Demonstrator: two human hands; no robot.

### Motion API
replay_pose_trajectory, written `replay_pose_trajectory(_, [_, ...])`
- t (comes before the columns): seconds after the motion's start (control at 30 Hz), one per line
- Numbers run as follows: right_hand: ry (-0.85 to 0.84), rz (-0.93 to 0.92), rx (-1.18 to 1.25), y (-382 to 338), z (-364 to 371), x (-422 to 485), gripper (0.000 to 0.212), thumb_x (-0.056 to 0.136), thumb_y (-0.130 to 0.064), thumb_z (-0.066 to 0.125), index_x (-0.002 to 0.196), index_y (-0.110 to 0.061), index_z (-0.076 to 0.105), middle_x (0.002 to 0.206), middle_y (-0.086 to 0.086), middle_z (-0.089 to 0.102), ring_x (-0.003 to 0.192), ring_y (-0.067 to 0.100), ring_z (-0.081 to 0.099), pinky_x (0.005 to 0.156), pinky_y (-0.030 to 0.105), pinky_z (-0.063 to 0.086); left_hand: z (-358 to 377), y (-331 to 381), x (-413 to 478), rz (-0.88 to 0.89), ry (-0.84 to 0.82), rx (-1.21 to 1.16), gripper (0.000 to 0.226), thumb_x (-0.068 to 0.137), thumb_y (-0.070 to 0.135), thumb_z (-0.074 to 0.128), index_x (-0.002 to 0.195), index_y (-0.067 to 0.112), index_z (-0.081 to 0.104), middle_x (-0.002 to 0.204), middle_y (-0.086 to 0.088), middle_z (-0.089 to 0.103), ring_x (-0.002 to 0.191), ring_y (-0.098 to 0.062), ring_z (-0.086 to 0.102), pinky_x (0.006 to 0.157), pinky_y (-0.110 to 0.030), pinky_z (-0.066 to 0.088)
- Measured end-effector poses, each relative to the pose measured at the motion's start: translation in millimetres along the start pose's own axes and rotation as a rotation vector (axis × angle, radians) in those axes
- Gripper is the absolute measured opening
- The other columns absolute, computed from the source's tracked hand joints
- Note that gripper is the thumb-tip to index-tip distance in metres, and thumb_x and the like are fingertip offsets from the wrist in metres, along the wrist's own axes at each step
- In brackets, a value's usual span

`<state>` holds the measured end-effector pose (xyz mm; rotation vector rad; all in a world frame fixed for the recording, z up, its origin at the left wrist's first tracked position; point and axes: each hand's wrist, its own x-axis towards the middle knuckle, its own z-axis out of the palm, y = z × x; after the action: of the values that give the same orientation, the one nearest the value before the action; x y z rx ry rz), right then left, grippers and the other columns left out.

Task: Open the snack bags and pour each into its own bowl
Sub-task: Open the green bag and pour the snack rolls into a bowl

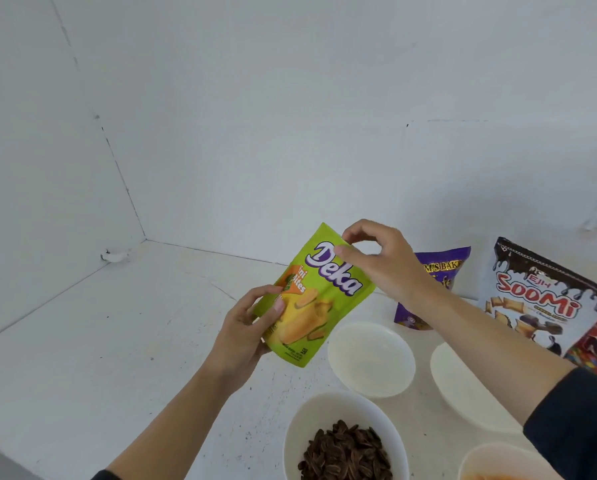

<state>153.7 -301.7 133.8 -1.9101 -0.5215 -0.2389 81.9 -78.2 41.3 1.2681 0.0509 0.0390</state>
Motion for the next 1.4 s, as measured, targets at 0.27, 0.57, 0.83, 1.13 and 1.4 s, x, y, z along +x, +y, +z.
replay_pose_trajectory(0.27, [0.018, 0.071, 0.095, 11.7, 8.4, -4.8, 0.008, 0.095, -0.017, 0.063, 0.100, -0.020, 0.058, 0.095, -0.009, 0.066, 0.099, 0.012, 0.064, 0.079, 0.026, 0.047, 23.0, -18.9, 6.9, -0.127, 0.087, -0.224, 0.024, 0.089, 0.032, 0.065, 0.108, 0.016, 0.064, 0.113, -0.013, 0.074, 0.083, -0.026, 0.073, 0.064, -0.039, 0.059])
replay_pose_trajectory(0.57, [0.026, 0.155, 0.145, 19.6, 10.9, -9.9, 0.008, 0.102, -0.018, 0.051, 0.108, -0.024, 0.052, 0.109, 0.009, 0.065, 0.096, 0.024, 0.060, 0.070, 0.027, 0.043, 47.9, -24.2, 4.7, -0.152, 0.135, -0.260, 0.028, 0.096, 0.037, 0.064, 0.118, 0.022, 0.056, 0.117, -0.008, 0.076, 0.095, -0.027, 0.076, 0.089, -0.056, 0.059])
replay_pose_trajectory(0.83, [-0.011, 0.145, 0.185, 22.3, -3.7, -15.1, 0.029, 0.094, -0.025, 0.064, 0.115, -0.045, 0.057, 0.120, -0.004, 0.065, 0.105, 0.032, 0.065, 0.097, 0.050, 0.052, 27.9, 1.1, 12.4, -0.049, 0.007, -0.068, 0.028, 0.089, 0.025, 0.071, 0.114, 0.028, 0.059, 0.130, -0.005, 0.070, 0.106, -0.029, 0.072, 0.083, -0.041, 0.056])
replay_pose_trajectory(1.13, [-0.040, 0.143, 0.271, 33.8, -9.9, -18.6, 0.013, 0.090, -0.020, 0.072, 0.102, -0.022, 0.067, 0.105, 0.007, 0.073, 0.098, 0.029, 0.072, 0.091, 0.055, 0.054, 14.6, 29.7, 28.1, 0.087, -0.093, 0.190, 0.046, 0.077, 0.012, 0.081, 0.120, 0.018, 0.063, 0.129, -0.008, 0.068, 0.116, -0.033, 0.068, 0.092, -0.049, 0.059])
replay_pose_trajectory(1.4, [0.045, 0.328, 0.482, 66.5, 5.5, -31.9, 0.014, 0.089, -0.004, 0.071, 0.099, -0.009, 0.062, 0.104, 0.011, 0.075, 0.097, 0.034, 0.072, 0.076, 0.046, 0.058, 16.8, 23.9, 30.6, 0.103, -0.109, 0.455, 0.047, 0.076, 0.016, 0.086, 0.118, 0.024, 0.068, 0.115, 0.006, 0.073, 0.103, -0.023, 0.073, 0.086, -0.047, 0.062])
